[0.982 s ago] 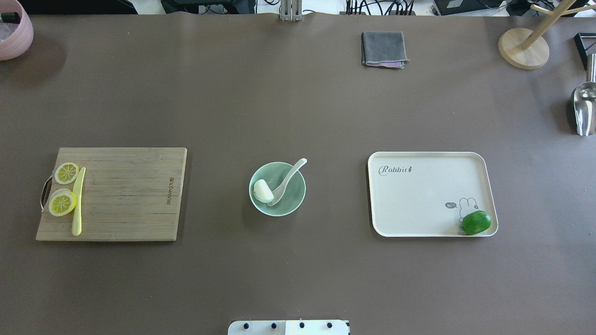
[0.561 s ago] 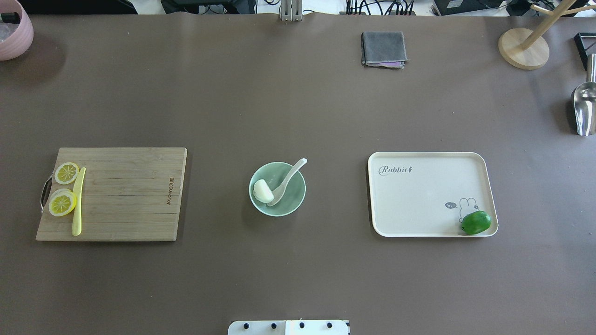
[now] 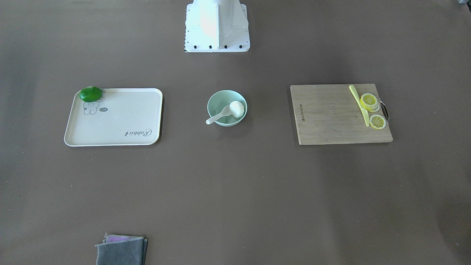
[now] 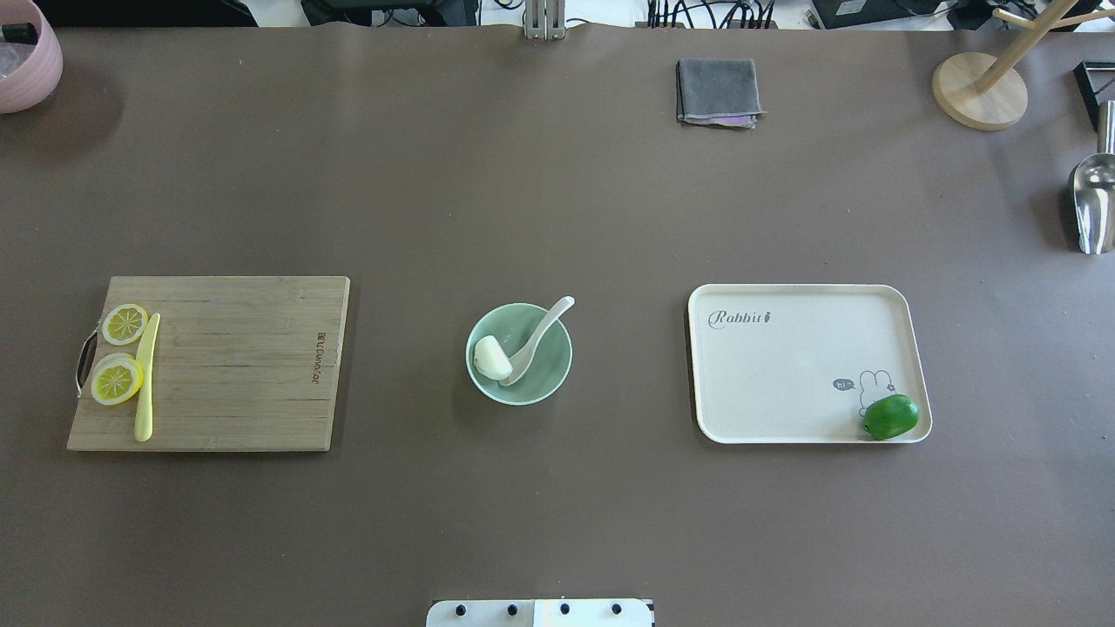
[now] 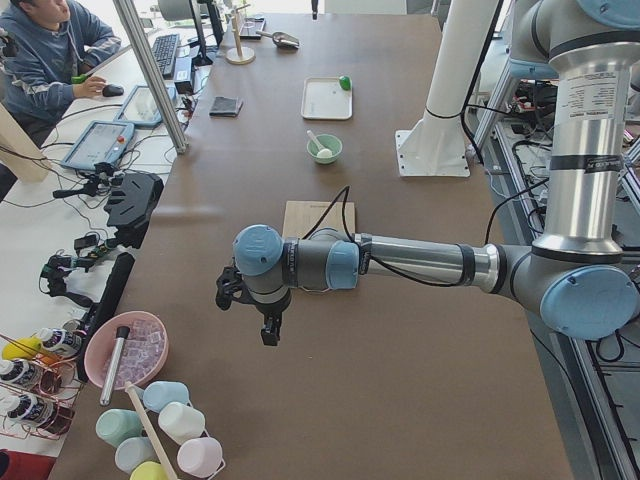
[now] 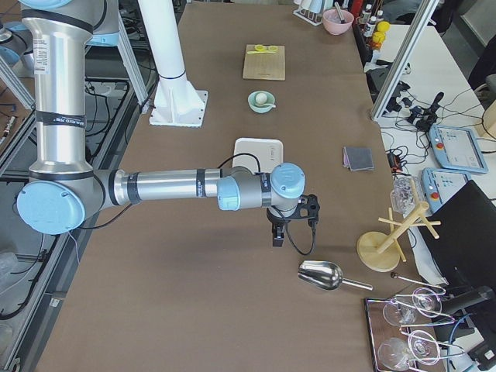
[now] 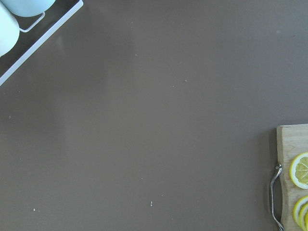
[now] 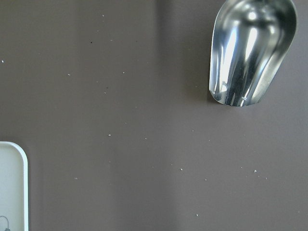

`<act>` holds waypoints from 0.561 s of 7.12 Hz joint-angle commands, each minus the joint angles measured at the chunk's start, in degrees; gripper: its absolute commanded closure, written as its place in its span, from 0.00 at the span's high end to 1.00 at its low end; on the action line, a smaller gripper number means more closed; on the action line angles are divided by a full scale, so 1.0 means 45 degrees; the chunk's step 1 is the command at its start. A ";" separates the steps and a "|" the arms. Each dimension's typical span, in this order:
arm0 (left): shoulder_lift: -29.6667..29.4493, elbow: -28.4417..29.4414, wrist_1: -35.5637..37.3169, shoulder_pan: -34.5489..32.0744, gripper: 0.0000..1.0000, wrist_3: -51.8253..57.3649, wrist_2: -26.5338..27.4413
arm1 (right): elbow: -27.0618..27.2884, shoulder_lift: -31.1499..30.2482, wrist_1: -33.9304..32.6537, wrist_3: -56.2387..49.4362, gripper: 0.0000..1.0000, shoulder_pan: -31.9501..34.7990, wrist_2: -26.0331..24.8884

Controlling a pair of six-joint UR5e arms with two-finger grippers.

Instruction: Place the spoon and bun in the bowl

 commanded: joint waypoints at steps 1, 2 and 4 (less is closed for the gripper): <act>-0.0012 0.0004 -0.0015 0.0017 0.98 0.0000 0.0007 | 0.0038 0.0019 0.0008 -0.0001 1.00 0.0000 -0.0522; -0.0012 0.0023 -0.0015 0.0017 0.98 -0.0019 0.0007 | 0.0019 0.0019 0.0008 -0.0001 1.00 0.0000 -0.0720; -0.0012 0.0004 -0.0015 0.0017 0.98 -0.0097 -0.0012 | -0.0001 0.0019 0.0008 -0.0001 1.00 0.0000 -0.0742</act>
